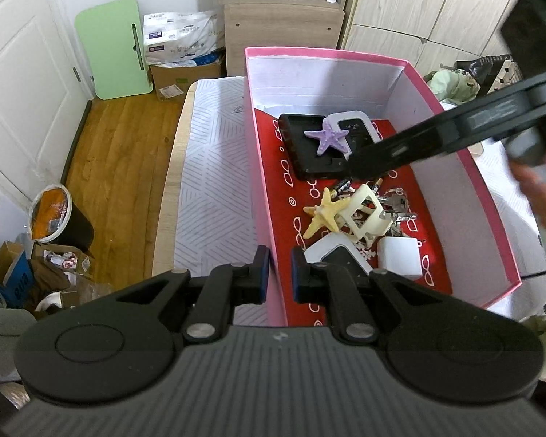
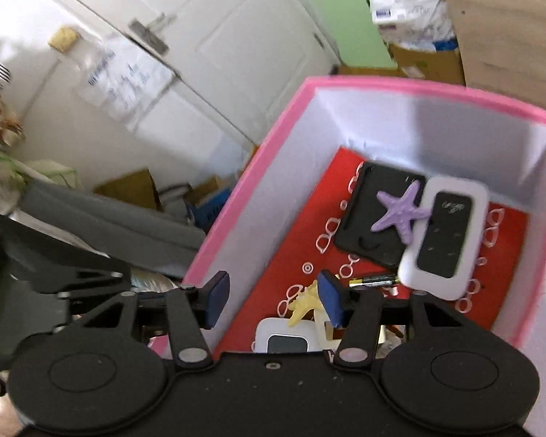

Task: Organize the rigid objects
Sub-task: 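Carry the yellow starfish into the box and release it, then grasp the black battery pack on the bed with the right gripper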

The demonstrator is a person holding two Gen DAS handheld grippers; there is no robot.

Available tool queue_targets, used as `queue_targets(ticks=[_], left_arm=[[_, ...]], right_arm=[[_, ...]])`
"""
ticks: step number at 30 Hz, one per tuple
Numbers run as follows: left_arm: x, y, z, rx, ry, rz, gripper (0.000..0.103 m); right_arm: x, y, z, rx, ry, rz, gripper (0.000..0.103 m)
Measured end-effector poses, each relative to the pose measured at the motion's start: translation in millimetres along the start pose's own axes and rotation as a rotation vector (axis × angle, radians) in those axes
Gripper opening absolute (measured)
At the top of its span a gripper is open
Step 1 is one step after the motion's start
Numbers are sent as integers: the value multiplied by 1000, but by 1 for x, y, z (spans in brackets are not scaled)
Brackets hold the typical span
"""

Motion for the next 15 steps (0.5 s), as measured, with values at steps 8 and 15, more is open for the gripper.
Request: queue_targets(ticks=[8, 15], left_arm=[[0, 0, 0, 7, 4, 4, 10], [0, 1, -1, 7, 19, 10, 10]], right_arm=[[10, 73, 20, -90, 54, 136, 62], [10, 102, 62, -362, 164, 236, 62]])
Point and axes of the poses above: each gripper's, at about its wrist camera, not at the fingertips, and y roughly against the way its jaws point, z to its right, x to its top, the point moved 8 cm from there along -y, roughly the way its jaws point, and after that the axes turned 9 degrees about z, right-handed, at the moved point
